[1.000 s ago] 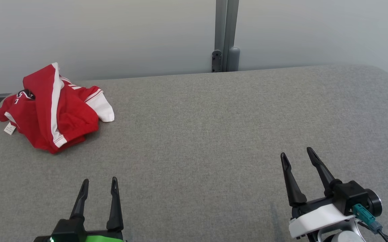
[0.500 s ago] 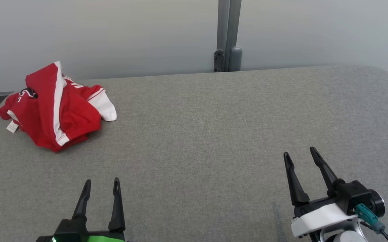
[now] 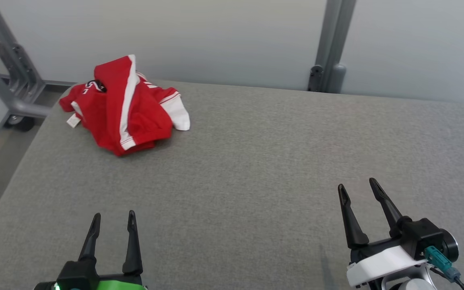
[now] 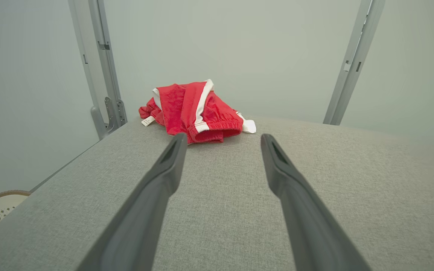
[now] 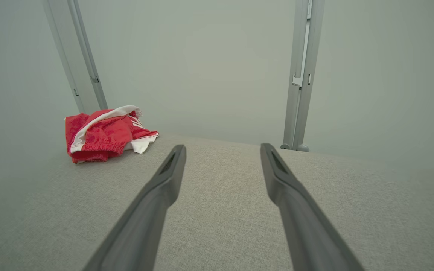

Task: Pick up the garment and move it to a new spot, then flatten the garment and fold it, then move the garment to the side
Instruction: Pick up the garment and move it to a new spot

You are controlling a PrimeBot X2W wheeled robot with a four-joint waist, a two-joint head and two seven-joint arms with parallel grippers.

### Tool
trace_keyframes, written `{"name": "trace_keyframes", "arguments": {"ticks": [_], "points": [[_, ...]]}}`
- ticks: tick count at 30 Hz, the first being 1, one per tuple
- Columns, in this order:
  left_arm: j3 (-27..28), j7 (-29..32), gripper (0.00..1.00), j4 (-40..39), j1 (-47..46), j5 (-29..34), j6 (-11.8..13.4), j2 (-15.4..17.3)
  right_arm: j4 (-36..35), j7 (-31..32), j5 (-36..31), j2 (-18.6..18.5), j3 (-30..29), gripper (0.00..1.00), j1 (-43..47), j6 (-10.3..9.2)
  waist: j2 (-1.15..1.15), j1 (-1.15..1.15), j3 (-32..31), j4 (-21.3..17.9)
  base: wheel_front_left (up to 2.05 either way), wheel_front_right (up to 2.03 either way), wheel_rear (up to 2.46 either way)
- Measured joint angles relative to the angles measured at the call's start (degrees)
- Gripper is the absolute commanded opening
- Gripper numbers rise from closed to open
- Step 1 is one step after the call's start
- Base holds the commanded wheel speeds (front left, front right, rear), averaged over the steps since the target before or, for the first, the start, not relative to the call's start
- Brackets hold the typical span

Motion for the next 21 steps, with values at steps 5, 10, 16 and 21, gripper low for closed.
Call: {"name": "trace_keyframes", "arguments": {"ticks": [5,10,16,21], "points": [[1.36,0.0,1.0,-0.27,0.53,0.18,-0.03,0.02,-0.01,0.0,0.15,0.0,0.67,1.0,-0.01,0.01,0.0,0.0,-0.04,5.59,0.0,0.0,0.0],[2.48,0.0,1.0,-0.44,1.24,0.16,-0.11,0.04,-0.01,0.0,0.16,0.0,1.16,1.0,0.01,0.01,0.0,0.0,0.01,11.01,0.0,0.0,0.0],[3.65,0.0,1.0,-1.66,2.03,-0.6,0.53,0.07,0.49,0.0,-0.21,0.04,2.91,1.0,-1.05,0.01,0.0,0.0,0.55,15.94,0.0,0.0,0.0],[3.61,0.0,1.0,-2.68,2.62,-0.92,1.23,0.07,0.83,0.0,-0.4,0.03,3.43,1.0,-1.64,0.01,0.0,0.0,1.75,17.76,0.0,0.0,0.0]]}}
